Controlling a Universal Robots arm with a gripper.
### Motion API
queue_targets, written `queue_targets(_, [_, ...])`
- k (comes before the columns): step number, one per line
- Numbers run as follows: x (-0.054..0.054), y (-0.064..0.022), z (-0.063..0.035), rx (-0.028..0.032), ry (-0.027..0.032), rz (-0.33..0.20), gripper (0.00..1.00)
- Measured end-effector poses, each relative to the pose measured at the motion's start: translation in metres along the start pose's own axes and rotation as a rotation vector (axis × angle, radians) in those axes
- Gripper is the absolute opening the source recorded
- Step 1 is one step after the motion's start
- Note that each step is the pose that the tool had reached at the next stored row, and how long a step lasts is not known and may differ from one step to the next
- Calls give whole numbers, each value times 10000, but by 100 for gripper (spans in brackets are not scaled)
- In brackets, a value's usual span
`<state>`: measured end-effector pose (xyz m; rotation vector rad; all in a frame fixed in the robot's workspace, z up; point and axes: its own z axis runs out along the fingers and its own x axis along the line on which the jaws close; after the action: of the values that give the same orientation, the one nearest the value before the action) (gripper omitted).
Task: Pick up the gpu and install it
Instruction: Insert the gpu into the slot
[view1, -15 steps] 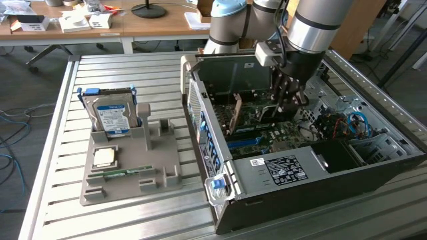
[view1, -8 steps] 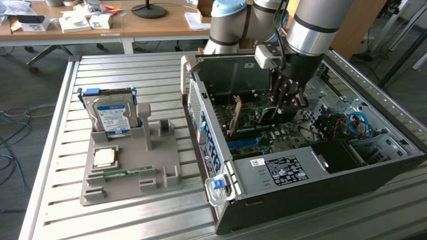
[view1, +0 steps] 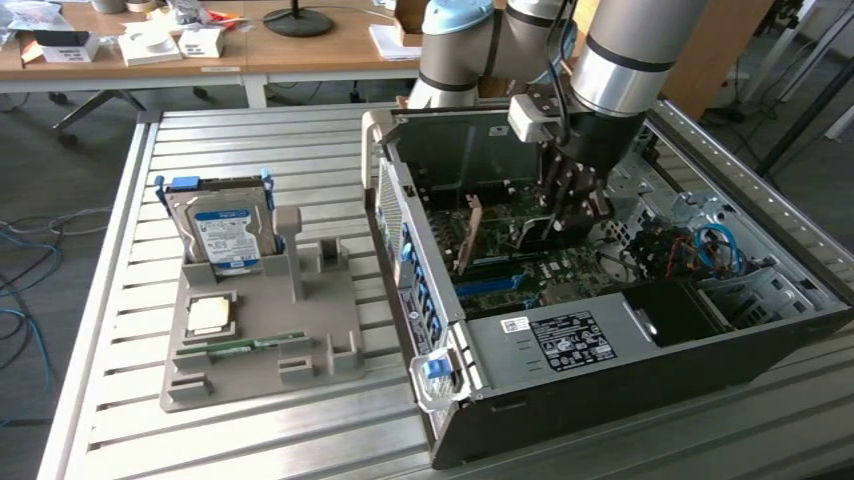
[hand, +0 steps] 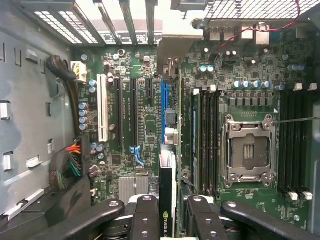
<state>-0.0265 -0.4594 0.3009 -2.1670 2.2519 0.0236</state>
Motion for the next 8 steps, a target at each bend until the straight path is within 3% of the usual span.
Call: queue_targets(8, [1,1,31,-1,3,-18,26])
